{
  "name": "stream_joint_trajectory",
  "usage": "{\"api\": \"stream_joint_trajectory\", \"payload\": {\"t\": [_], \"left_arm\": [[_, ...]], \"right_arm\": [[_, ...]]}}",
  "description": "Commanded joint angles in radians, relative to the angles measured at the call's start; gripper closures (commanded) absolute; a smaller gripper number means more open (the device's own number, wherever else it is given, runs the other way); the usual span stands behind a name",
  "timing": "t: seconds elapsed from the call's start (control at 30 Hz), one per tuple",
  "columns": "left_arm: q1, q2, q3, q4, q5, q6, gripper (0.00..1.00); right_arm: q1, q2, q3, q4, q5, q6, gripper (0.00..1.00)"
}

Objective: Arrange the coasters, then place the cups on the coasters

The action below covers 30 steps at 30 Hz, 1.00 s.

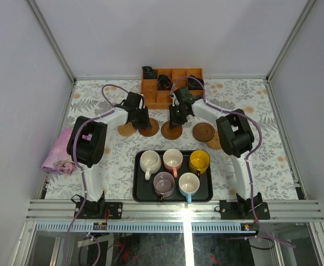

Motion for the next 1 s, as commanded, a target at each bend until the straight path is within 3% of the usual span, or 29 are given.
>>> {"api": "stream_joint_trajectory", "payload": {"t": [0.0, 0.33, 0.97], "left_arm": [[-0.009, 0.03, 0.048, 0.039, 0.037, 0.004, 0.68], [-0.018, 0.054, 0.054, 0.042, 0.038, 0.002, 0.68], [-0.018, 0.154, 0.171, 0.051, 0.019, -0.01, 0.67]], "right_arm": [[0.008, 0.018, 0.04, -0.015, 0.045, -0.015, 0.82], [0.008, 0.029, 0.107, -0.055, 0.065, -0.035, 0.82], [0.007, -0.224, -0.012, -0.098, 0.152, -0.065, 0.81]]}}
